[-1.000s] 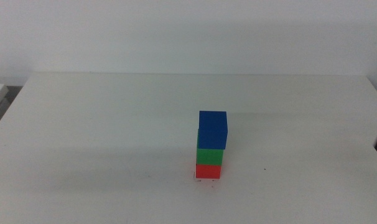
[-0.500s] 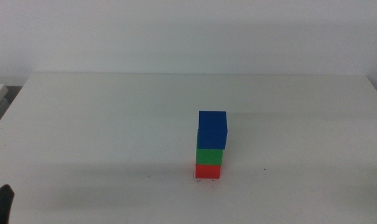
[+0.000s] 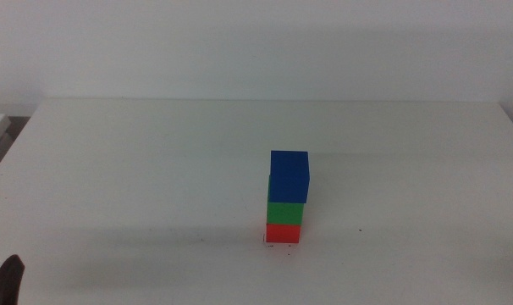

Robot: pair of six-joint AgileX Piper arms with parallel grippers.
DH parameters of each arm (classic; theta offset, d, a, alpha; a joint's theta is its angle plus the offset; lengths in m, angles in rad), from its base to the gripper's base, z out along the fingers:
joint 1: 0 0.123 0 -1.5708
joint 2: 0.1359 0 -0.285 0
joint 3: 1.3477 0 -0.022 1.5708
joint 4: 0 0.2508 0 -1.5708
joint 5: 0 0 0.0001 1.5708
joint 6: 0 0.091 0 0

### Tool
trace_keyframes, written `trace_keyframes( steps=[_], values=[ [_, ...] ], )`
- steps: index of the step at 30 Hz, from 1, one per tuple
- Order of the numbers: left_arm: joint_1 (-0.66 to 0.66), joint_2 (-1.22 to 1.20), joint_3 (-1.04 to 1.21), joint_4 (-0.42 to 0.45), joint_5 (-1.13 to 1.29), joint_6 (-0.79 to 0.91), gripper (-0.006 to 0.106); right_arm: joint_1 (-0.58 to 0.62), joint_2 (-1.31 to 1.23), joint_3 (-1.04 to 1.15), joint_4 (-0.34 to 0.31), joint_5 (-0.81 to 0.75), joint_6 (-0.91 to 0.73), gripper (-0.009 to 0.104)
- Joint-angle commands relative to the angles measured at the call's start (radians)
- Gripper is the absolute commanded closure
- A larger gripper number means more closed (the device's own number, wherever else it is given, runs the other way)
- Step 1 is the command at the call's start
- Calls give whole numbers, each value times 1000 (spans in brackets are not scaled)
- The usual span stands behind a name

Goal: Stack red cubes first, then green, then blue cubes in a specific spot.

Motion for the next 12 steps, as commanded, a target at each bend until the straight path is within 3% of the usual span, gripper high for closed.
trace_keyframes(
  steps=[1,12],
  values=[
    [1,-4,0,39,-18,-2,7,-6,-5,3,0,-10,-6,2],
    [1,-4,0,44,-19,0,7,-6,-5,3,0,-10,-6,2]
  ],
)
